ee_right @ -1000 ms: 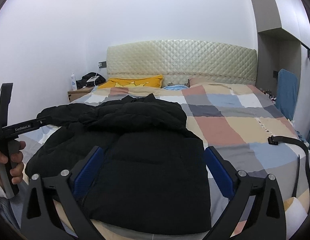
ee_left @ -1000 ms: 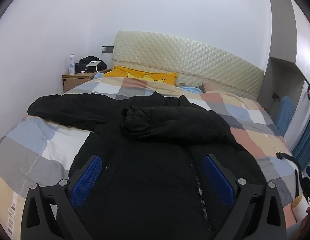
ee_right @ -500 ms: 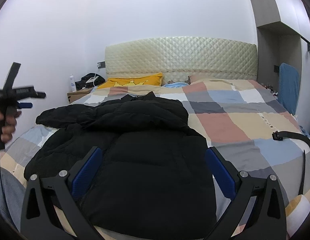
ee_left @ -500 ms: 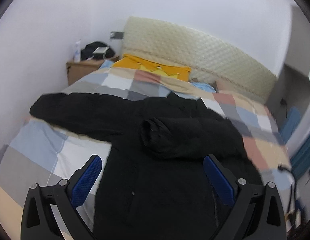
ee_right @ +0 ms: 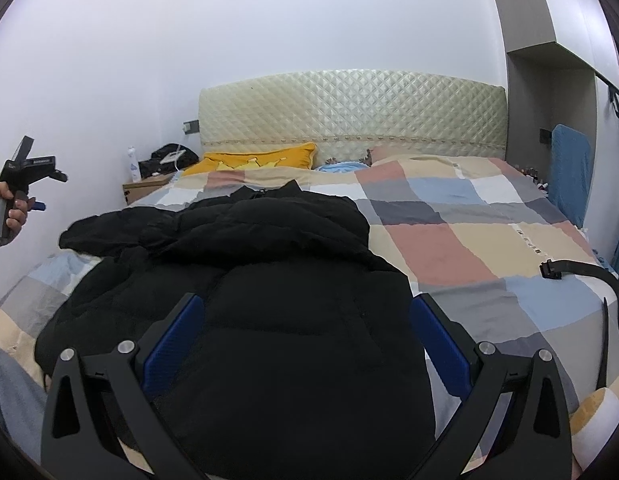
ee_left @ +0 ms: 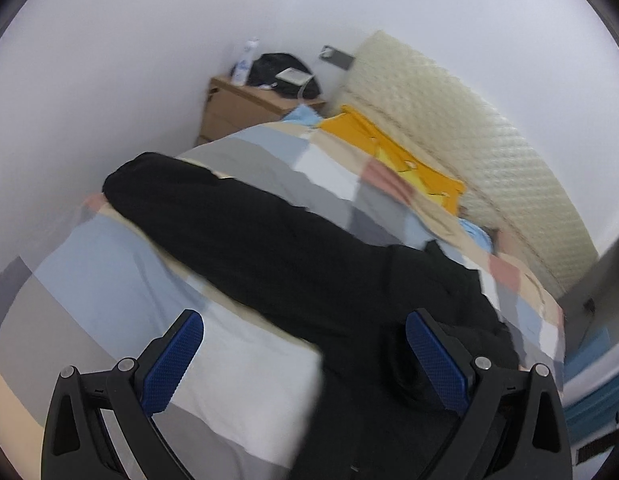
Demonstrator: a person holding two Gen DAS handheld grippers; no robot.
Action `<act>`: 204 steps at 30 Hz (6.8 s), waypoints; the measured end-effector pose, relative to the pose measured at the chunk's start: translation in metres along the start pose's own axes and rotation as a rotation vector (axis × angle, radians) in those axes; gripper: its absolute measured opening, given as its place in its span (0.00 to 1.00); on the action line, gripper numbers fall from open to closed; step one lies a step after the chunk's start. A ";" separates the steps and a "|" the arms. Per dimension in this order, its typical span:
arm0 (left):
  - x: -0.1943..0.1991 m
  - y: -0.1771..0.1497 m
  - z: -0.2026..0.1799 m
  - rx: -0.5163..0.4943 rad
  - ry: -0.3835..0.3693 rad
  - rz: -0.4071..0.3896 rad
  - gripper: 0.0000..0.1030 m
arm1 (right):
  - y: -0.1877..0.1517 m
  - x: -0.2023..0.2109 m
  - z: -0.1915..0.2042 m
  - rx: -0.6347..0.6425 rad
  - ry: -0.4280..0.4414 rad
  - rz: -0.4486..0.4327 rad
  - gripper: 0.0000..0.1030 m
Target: Fold large clothes
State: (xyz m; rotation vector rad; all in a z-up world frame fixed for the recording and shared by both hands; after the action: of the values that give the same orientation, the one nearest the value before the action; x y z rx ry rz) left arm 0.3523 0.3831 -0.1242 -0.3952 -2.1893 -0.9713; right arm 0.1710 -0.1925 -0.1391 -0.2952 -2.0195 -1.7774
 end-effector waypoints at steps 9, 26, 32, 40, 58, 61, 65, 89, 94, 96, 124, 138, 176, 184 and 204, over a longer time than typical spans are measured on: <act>-0.076 0.042 0.094 0.081 0.067 0.006 0.98 | -0.007 -0.036 0.011 0.016 -0.014 0.101 0.99; -0.198 0.093 0.219 0.288 0.011 -0.012 0.96 | -0.007 -0.084 0.051 0.064 -0.043 0.216 0.99; -0.221 0.108 0.215 0.239 0.023 -0.065 0.96 | -0.005 -0.095 0.057 0.098 -0.079 0.229 0.99; -0.229 0.128 0.206 0.220 0.060 -0.107 0.53 | -0.010 -0.103 0.044 0.036 -0.119 0.259 0.99; -0.106 0.171 0.136 0.124 0.127 -0.227 0.08 | 0.003 -0.076 0.055 0.026 -0.044 0.185 0.99; -0.080 0.177 0.109 0.087 0.118 -0.255 0.07 | 0.004 -0.070 0.052 0.018 -0.036 0.175 0.99; -0.045 0.180 0.066 0.024 0.111 -0.287 0.07 | 0.006 -0.060 0.043 -0.023 -0.017 0.154 0.99; 0.097 0.083 -0.239 -0.367 -0.033 -0.393 0.06 | 0.018 -0.015 0.018 0.038 0.052 0.035 0.99; 0.091 0.040 -0.292 -0.394 -0.108 -0.360 0.06 | 0.020 -0.013 0.001 0.015 0.039 0.014 0.99; 0.083 0.016 -0.318 -0.415 -0.142 -0.342 0.06 | 0.022 -0.013 -0.003 0.021 0.046 0.011 0.99; -0.152 -0.350 -0.427 -0.734 -0.085 -0.084 0.06 | 0.011 -0.036 -0.083 -0.224 0.128 -0.003 1.00; -0.170 -0.352 -0.417 -0.681 -0.112 -0.068 0.13 | -0.002 -0.057 -0.083 -0.220 0.140 0.039 1.00; 0.183 -0.257 -0.278 -0.559 -0.212 -0.189 0.80 | 0.017 -0.014 -0.074 -0.140 0.067 -0.005 1.00; 0.203 -0.257 -0.219 -0.536 -0.229 -0.163 0.80 | 0.022 0.019 -0.067 -0.174 0.084 -0.039 1.00; 0.107 -0.283 -0.126 -0.554 -0.082 -0.028 0.80 | 0.005 0.021 -0.039 -0.078 0.087 0.041 1.00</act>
State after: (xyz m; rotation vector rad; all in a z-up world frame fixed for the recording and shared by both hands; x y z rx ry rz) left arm 0.1895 0.0988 -0.1387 -0.6664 -1.9712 -1.6022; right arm 0.1611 -0.2321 -0.1221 -0.2757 -1.8741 -1.8149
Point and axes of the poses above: each gripper's, at about its wrist camera, not at the fingertips, and x roughly against the way its jaws point, z to its left, y to its top, the point moved 6 cm from there along -x, roughly the way its jaws point, and after that the axes turned 9 degrees about x, right-handed, at the moved point
